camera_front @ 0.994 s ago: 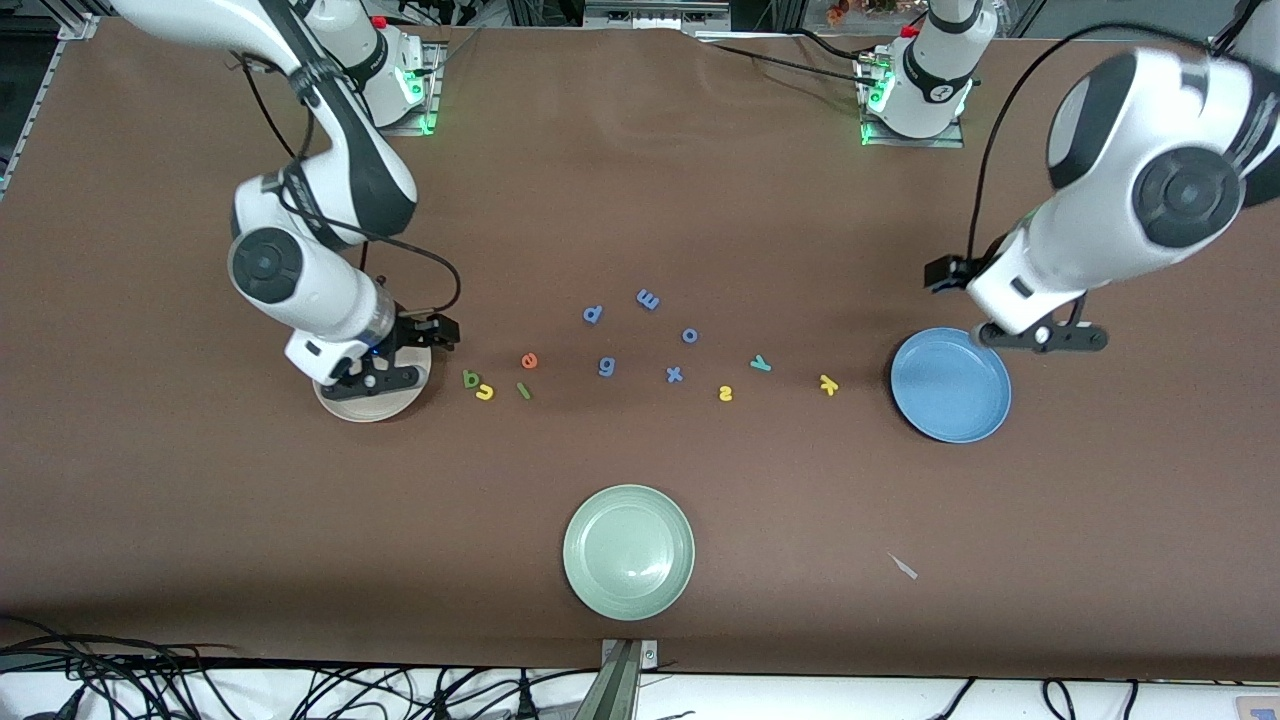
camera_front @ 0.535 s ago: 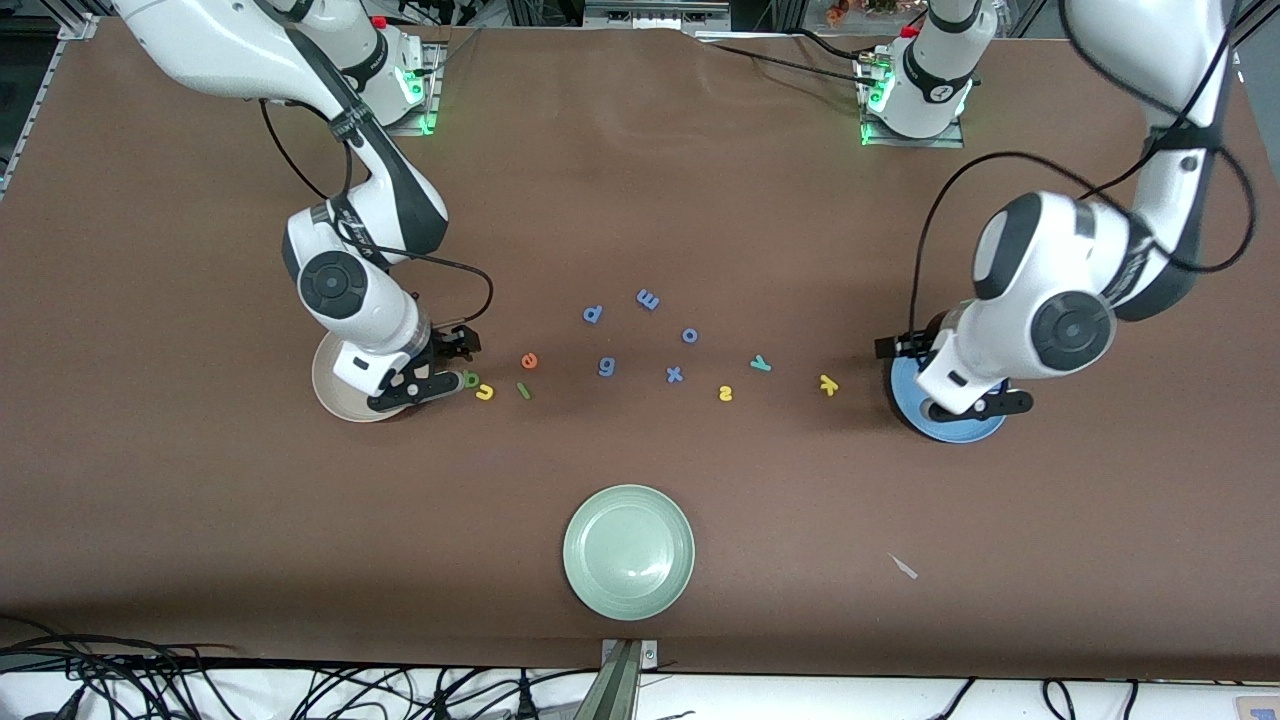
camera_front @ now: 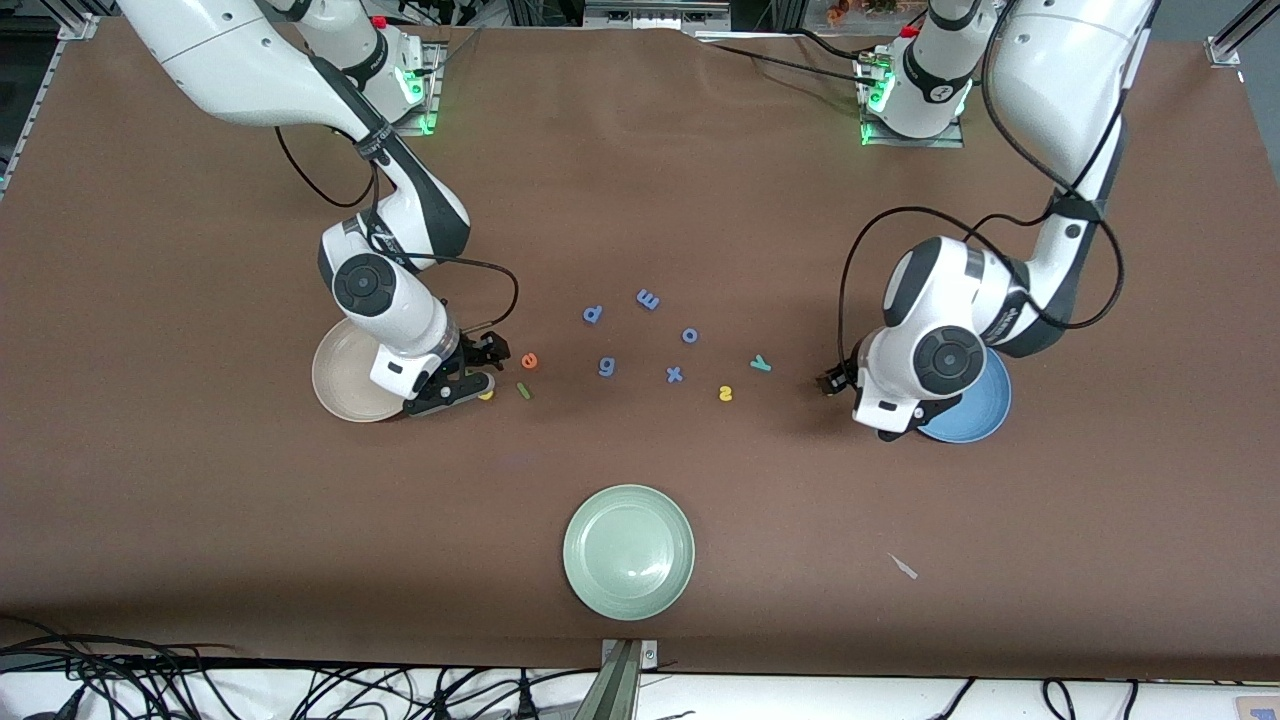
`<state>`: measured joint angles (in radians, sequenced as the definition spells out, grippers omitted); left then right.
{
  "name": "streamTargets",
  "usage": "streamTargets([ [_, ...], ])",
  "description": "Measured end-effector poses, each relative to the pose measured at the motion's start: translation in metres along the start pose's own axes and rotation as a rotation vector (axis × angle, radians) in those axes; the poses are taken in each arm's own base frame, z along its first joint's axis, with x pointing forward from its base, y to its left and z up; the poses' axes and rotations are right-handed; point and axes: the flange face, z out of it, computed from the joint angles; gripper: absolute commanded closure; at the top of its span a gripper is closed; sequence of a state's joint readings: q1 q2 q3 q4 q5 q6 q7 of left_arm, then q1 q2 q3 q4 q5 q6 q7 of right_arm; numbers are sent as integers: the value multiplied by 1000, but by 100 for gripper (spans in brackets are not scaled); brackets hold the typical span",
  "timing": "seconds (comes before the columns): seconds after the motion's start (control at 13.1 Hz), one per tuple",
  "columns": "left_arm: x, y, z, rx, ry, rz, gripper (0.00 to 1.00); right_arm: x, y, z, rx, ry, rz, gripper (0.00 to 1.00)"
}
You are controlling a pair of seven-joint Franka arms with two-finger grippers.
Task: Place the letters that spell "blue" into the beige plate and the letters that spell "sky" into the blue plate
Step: 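Grasp the yellow K and green letter with the left and right grippers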
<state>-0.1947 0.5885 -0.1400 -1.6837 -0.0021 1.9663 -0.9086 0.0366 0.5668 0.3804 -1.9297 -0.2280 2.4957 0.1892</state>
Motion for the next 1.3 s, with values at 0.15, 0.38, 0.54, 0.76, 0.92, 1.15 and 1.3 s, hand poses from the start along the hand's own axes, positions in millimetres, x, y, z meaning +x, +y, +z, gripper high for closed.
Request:
streamTargets([
  [0.15, -2, 9, 17, -31, 24, -60, 8, -2, -1, 6, -7, 5, -22, 2],
  [0.38, -2, 5, 52, -85, 96, -73, 14, -10, -5, 24, 7, 29, -40, 6],
  [0.54, -4, 0, 67, -92, 105, -76, 25, -14, -6, 29, 8, 26, -47, 8],
  [0.76, -3, 0, 68, -94, 106, -79, 27, -16, -6, 31, 7, 23, -58, 12],
  [0.92, -2, -1, 68, -95, 107, -86, 29, -17, -4, 34, 8, 30, -75, 21],
  [1.15, -1, -1, 70, -95, 106, -95, 43, -24, 4, 41, 6, 33, -91, 25],
  [1.3, 0, -1, 72, -96, 106, -96, 56, -24, 5, 41, 6, 36, -95, 26],
])
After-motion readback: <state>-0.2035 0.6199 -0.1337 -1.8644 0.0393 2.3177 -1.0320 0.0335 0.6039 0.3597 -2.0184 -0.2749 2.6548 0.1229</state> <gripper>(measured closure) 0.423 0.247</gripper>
